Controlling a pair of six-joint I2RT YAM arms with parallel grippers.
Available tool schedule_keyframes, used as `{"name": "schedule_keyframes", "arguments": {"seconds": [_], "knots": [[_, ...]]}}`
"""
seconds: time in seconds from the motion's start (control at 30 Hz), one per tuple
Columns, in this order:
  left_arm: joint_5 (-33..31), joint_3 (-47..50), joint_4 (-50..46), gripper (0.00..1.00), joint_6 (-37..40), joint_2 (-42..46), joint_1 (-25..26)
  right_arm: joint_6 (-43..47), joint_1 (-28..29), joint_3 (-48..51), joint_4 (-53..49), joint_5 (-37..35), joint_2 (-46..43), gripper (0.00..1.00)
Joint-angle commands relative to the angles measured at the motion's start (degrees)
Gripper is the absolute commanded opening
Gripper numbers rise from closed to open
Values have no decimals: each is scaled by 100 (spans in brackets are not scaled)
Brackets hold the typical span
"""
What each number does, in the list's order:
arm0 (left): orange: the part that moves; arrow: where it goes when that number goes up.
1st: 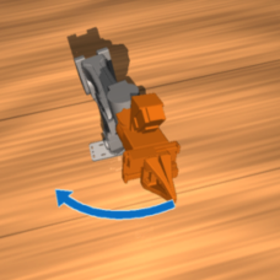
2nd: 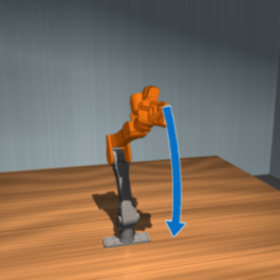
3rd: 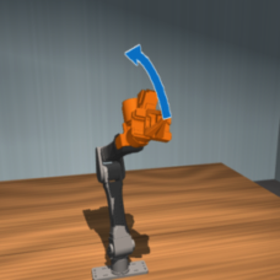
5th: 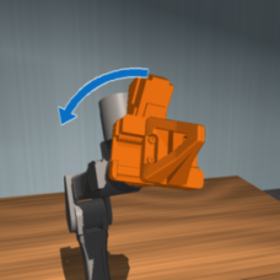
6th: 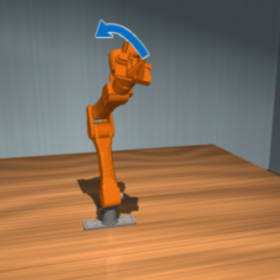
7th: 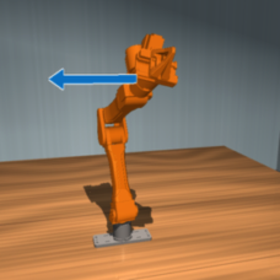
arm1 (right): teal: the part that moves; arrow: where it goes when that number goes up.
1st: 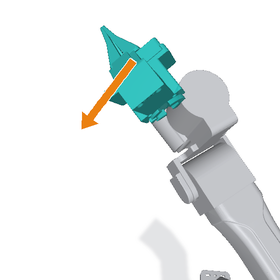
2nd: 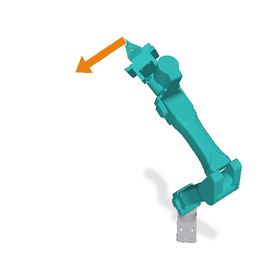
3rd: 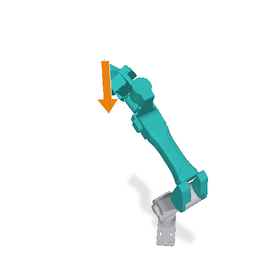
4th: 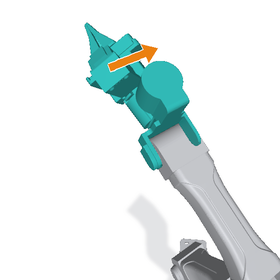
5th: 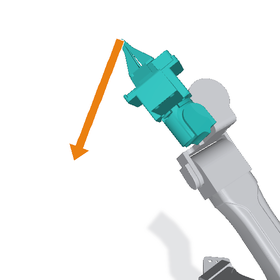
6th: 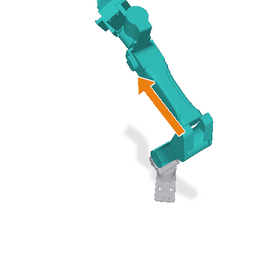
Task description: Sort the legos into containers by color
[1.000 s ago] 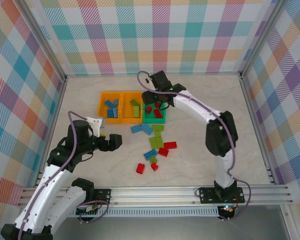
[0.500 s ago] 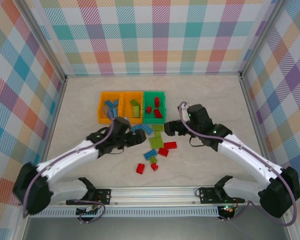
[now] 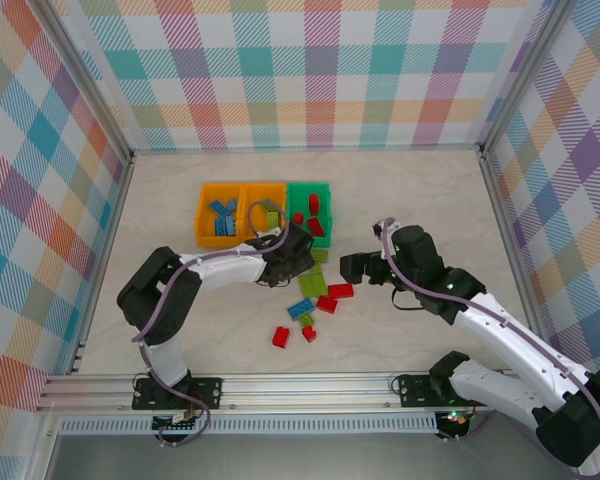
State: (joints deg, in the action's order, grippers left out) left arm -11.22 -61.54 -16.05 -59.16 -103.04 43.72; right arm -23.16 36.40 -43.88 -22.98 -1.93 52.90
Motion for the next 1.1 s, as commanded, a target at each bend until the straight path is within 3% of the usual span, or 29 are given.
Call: {"name": "schedule_keyframes", "arguments": {"seconds": [0.0, 0.23, 0.47, 0.63, 0.87, 0.97, 1.07], "knots": [[-126, -210, 476, 80, -26, -274, -21, -84, 15, 103, -107, -76, -145, 100], [-662, -315, 319, 76, 107, -550, -26, -118, 10, 98, -178, -42, -204, 100], [-770, -300, 74, 48, 182, -514, -76, -145, 16, 30, -224, 11, -218, 100], [-687, 53, 202, 39, 322, -91, -76, -178, 16, -3, -203, 218, -138, 100], [-354, 465, 333, 34, 713, 1006, -75, 130, 24, -235, -145, 1759, 447, 100], [-624, 382, 142, 34, 1118, 1636, -109, 202, 30, -354, -121, 2249, 642, 99], [-829, 183, 67, 34, 1742, 2073, -453, 202, 34, -445, -67, 2468, 801, 100]]}}
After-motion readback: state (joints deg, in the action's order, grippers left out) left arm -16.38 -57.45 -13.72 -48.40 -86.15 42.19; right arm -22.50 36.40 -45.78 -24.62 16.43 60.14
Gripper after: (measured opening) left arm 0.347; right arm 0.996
